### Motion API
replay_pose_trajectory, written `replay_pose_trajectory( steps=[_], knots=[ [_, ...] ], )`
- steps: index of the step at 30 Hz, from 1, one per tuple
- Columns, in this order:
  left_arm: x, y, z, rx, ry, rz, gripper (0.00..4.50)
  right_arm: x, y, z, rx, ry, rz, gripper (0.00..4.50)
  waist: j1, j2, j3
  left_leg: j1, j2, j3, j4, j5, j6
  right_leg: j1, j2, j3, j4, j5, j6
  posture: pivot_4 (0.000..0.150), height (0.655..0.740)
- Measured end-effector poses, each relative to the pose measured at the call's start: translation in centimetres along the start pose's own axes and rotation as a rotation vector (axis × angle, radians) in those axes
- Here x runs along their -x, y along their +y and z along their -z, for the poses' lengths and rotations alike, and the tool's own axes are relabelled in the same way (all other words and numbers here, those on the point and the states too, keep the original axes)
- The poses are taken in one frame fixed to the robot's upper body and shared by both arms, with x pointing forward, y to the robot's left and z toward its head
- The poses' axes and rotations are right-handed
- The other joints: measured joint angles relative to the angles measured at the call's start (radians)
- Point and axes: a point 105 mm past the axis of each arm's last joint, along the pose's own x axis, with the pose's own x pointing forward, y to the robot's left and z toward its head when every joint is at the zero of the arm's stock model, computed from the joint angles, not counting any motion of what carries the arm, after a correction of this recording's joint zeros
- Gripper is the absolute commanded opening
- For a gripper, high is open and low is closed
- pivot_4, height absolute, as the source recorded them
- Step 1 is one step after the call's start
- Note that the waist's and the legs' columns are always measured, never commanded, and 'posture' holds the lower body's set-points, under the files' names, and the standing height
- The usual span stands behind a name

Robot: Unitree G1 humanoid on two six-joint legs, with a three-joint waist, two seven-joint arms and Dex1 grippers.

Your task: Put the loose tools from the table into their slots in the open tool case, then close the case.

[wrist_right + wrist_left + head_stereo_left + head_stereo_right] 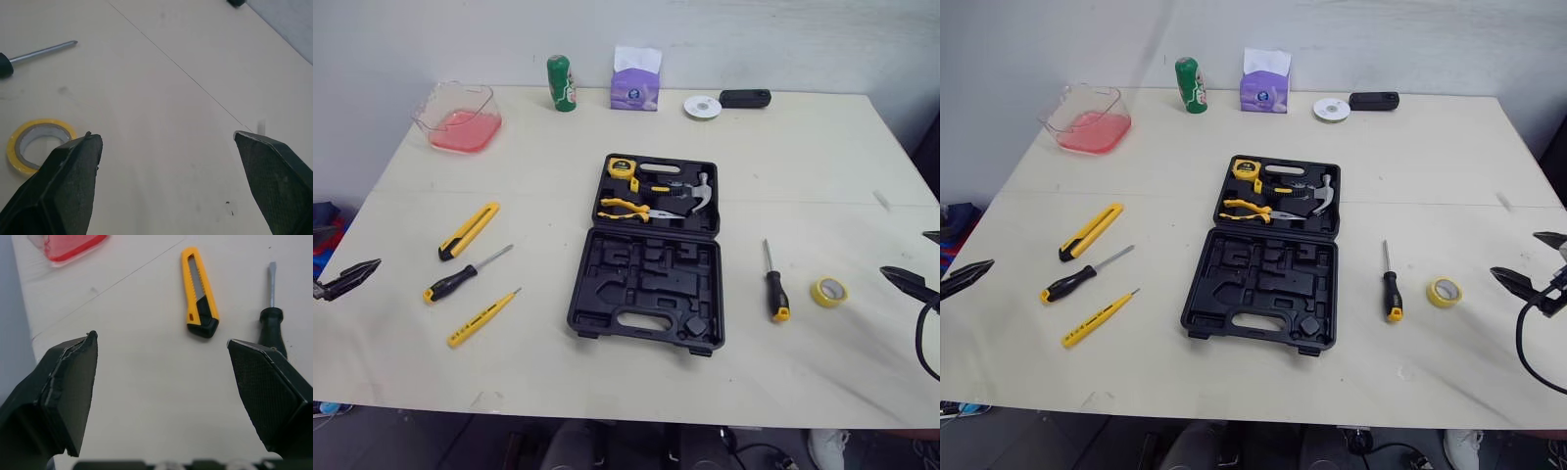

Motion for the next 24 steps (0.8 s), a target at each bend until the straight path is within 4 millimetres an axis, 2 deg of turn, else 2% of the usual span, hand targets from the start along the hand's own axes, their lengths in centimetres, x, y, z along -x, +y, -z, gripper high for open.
replay_pose_trajectory(
  steps=[7,12,15,19,22,23,24],
  knots=[
    [-2.2,-1.8,-2.2,-0.027,-0.048,0.099,4.45,-1.1,1.4,-2.2,-0.033,-0.047,-0.085,4.5,0.001,0.0,0.0,0.0,0.0,0.0,0.0,0.0,0.0,0.0,0.0,0.0,0.0,0.0,0.0,0.15,0.74],
    [-4.9,-4.8,-3.1,-0.006,-0.093,0.206,4.45,-3.2,4.6,-3.2,-0.052,-0.101,-0.177,4.5,0.002,0.0,0.0,-0.001,0.001,0.0,0.001,0.0,0.0,0.0,0.001,0.0,0.0,0.0,0.0,0.15,0.74],
    [-6.8,-6.7,-4.6,0.016,-0.156,0.262,3.57,-4.2,6.0,-3.8,-0.061,-0.138,-0.198,3.55,0.004,0.0,0.0,-0.001,0.001,0.0,0.004,0.0,0.0,0.001,0.002,0.0,0.001,0.0,0.0,0.15,0.74],
    [-9.1,-8.7,-6.4,0.036,-0.212,0.309,1.85,-5.4,7.4,-4.5,-0.061,-0.164,-0.231,1.72,0.008,0.0,0.0,-0.001,0.001,-0.001,0.005,0.0,0.0,0.001,0.002,0.001,0.001,0.001,0.0,0.15,0.74],
    [-11.0,-10.7,-7.6,0.029,-0.226,0.341,0.38,-6.6,8.5,-4.8,-0.035,-0.176,-0.249,0.13,0.015,0.0,0.0,-0.001,0.002,0.0,0.006,0.0,0.0,0.001,0.003,0.001,0.001,0.001,0.0,0.15,0.74],
    [-11.4,-11.2,-7.8,0.023,-0.22,0.353,0.02,-6.9,8.8,-4.7,-0.029,-0.17,-0.258,0.0,0.015,0.0,0.0,-0.001,0.002,0.0,0.006,0.0,0.0,0.001,0.003,0.001,0.001,0.001,0.0,0.15,0.74],
    [-12.2,-11.6,-8.0,0.026,-0.216,0.351,0.02,-7.3,9.1,-4.7,-0.022,-0.165,-0.256,0.0,0.016,0.0,0.0,-0.002,0.002,0.0,0.006,0.0,0.0,0.001,0.003,0.001,0.001,0.001,0.0,0.15,0.74]
  ],
)
